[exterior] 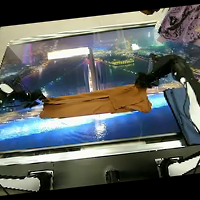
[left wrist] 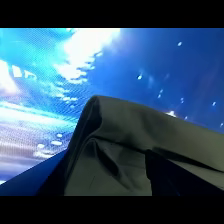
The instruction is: Fold the clothes and pants, and hang the long-sleeved shirts on hangers.
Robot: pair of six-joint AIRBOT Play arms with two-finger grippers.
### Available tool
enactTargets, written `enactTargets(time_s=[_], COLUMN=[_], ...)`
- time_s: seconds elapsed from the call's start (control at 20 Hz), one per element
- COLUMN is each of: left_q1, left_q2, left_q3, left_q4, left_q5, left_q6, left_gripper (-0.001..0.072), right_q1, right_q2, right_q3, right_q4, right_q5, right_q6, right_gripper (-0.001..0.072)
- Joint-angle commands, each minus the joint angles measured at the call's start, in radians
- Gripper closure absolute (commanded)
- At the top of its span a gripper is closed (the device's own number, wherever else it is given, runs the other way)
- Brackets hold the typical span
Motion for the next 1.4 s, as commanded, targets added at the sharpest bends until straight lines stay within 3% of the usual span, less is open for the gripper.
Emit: enactTargets(time_s=[0.0, 0.1, 0.3, 0.5, 0.75, 0.85, 0.95, 1.0, 1.05, 1.1, 1.2, 1.25, 1.35], left_q1=[0.016, 0.023, 0.022, 0.016, 0.016, 0.016, 0.016, 0.016, 0.016, 0.014, -0.016, -0.047, -0.138], left_q2=[0.011, 0.035, 0.07, 0.071, 0.071, 0.071, 0.07, 0.07, 0.068, 0.066, 0.055, 0.044, 0.007], left_q3=[0.103, 0.138, 0.141, 0.14, 0.141, 0.14, 0.14, 0.14, 0.14, 0.14, 0.14, 0.139, 0.14], left_q4=[0.089, 0.168, 0.195, 0.195, 0.195, 0.194, 0.182, 0.158, 0.113, 0.054, -0.087, -0.147, -0.265], left_q5=[-0.147, -0.21, -0.218, -0.225, -0.225, -0.225, -0.224, -0.224, -0.219, -0.207, -0.147, -0.101, -0.013], left_q6=[-0.022, -0.046, -0.047, -0.05, -0.054, -0.054, -0.075, -0.076, -0.076, -0.076, -0.076, -0.077, -0.076], left_gripper=[0.0158, 0.0158, 0.0158, 0.0158, 0.0158, 0.0159, 0.0158, 0.016, 0.0175, 0.0183, 0.0347, 0.0355, 0.0619], right_q1=[-0.105, -0.221, -0.339, -0.31, -0.217, -0.173, -0.13, -0.119, -0.115, -0.115, -0.119, -0.118, -0.118], right_q2=[0.029, 0.031, -0.032, -0.114, -0.202, -0.215, -0.213, -0.21, -0.197, -0.173, -0.093, -0.048, 0.05], right_q3=[0.066, 0.051, -0.015, -0.061, -0.062, -0.062, -0.062, -0.062, -0.062, -0.062, -0.051, -0.04, -0.011], right_q4=[-0.004, 0.042, 0.222, 0.283, 0.285, 0.29, 0.29, 0.29, 0.29, 0.285, 0.22, 0.179, 0.101], right_q5=[-0.122, -0.18, -0.242, -0.24, -0.22, -0.223, -0.212, -0.212, -0.213, -0.213, -0.215, -0.219, -0.225], right_q6=[-0.041, -0.059, -0.166, -0.233, -0.24, -0.241, -0.24, -0.237, -0.225, -0.204, -0.115, -0.076, 0.024], right_gripper=[0.0354, 0.0209, 0.0061, 0.0053, 0.0056, 0.0088, 0.041, 0.0617, 0.069, 0.0691, 0.0691, 0.0692, 0.0692])
